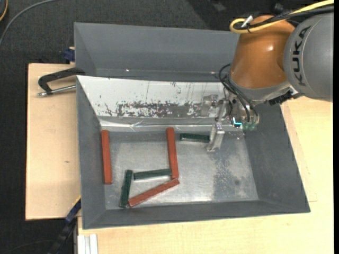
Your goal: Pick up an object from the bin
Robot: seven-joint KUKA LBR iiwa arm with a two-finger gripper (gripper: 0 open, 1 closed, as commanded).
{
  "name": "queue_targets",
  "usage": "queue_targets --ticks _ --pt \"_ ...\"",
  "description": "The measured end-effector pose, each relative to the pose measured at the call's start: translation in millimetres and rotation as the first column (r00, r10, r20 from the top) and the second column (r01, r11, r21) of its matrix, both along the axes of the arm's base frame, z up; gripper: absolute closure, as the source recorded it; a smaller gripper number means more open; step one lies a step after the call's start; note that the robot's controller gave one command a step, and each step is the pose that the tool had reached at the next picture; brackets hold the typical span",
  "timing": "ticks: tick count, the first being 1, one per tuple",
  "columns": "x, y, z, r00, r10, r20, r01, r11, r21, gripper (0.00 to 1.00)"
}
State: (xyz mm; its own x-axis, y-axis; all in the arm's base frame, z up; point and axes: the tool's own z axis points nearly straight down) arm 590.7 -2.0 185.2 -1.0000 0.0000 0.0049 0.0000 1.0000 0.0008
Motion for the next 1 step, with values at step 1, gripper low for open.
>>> queue_targets --ticks 1 --pt "-13.8 -3.3 -117.2 0.990 -0.144 0.005 0.144 0.990 0.001 0.00"
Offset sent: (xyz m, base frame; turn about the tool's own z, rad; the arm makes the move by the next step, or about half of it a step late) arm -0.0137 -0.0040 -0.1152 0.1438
